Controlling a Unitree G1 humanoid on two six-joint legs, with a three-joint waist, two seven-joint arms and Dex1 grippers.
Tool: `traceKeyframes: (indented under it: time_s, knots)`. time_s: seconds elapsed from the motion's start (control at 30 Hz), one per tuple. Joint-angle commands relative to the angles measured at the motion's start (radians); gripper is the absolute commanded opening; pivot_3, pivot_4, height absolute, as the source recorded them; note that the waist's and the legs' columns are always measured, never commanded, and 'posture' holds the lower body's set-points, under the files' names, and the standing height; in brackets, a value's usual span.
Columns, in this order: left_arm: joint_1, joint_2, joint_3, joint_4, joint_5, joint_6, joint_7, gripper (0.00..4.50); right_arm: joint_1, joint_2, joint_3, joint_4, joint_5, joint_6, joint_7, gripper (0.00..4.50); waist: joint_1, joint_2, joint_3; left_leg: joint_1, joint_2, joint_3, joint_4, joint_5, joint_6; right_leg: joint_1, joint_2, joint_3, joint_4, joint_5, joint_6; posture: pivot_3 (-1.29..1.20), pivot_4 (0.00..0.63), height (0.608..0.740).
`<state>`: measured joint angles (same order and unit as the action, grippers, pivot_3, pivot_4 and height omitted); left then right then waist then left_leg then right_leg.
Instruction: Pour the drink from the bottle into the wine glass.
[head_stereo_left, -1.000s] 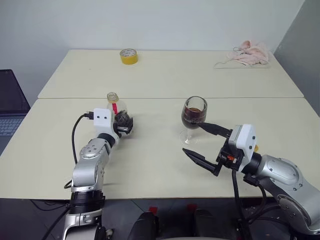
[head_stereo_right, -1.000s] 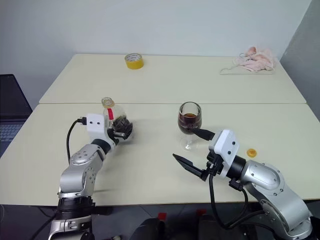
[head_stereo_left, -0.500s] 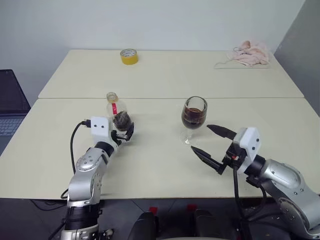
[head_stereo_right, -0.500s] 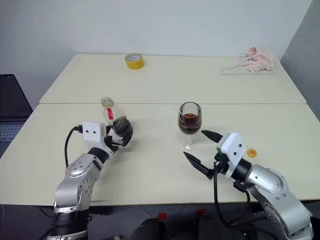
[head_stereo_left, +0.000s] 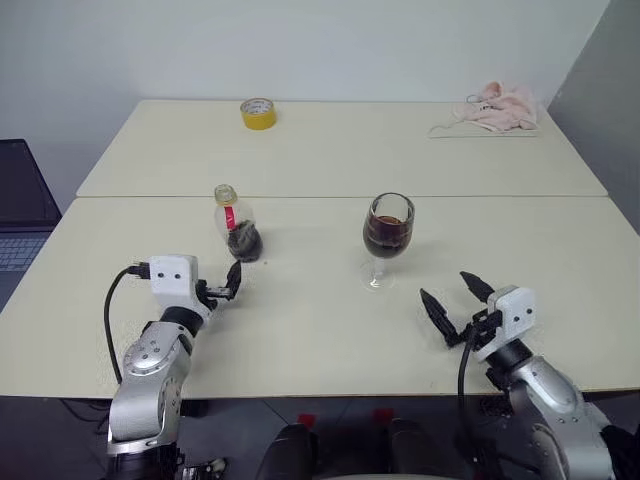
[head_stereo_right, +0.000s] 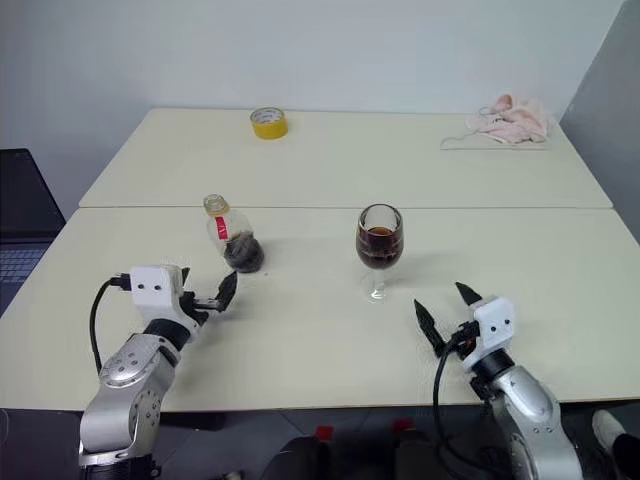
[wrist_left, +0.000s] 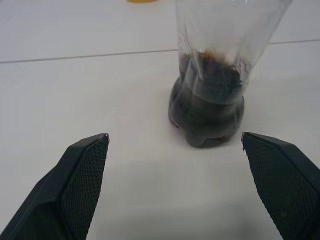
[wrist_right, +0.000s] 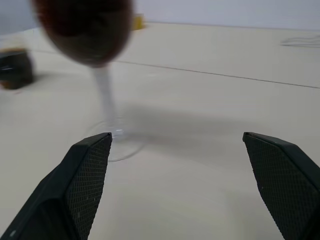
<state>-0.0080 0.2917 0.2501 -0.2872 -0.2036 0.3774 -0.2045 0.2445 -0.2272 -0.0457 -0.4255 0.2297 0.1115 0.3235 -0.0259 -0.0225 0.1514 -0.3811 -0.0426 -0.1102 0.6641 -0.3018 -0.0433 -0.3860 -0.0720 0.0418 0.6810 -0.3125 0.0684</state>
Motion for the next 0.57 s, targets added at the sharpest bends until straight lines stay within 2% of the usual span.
traceKeyframes:
  time_s: [0.03, 0.27, 0.57]
  knots:
    - [0.011, -0.014, -0.005, -0.056, 0.019, -0.041, 0.026, 4.49, 0.010, 0.027, 0.003, -0.005, -0.044, -0.059, -0.044, 4.50, 0.000, 0.000, 0.000, 0.000, 0.000, 0.000, 0.000, 0.000, 0.000, 0.000, 0.000, 0.000, 0.000, 0.000, 0.000, 0.00, 0.150, 0.740]
    - [0.060, -0.069, -0.014, -0.088, 0.028, -0.107, 0.060, 4.49, -0.025, 0.043, 0.008, 0.075, -0.042, -0.077, -0.032, 4.50, -0.001, 0.001, 0.000, 0.000, 0.000, 0.000, -0.001, 0.000, 0.000, 0.000, 0.000, 0.000, 0.000, 0.000, 0.000, 0.00, 0.150, 0.740]
    - [0.107, -0.092, -0.010, -0.107, 0.035, -0.177, 0.074, 4.49, -0.033, 0.051, 0.053, 0.095, -0.051, -0.085, -0.012, 4.50, -0.001, 0.001, -0.001, 0.000, 0.000, 0.000, -0.001, 0.000, 0.000, 0.000, 0.000, 0.000, 0.000, 0.000, 0.000, 0.00, 0.150, 0.740]
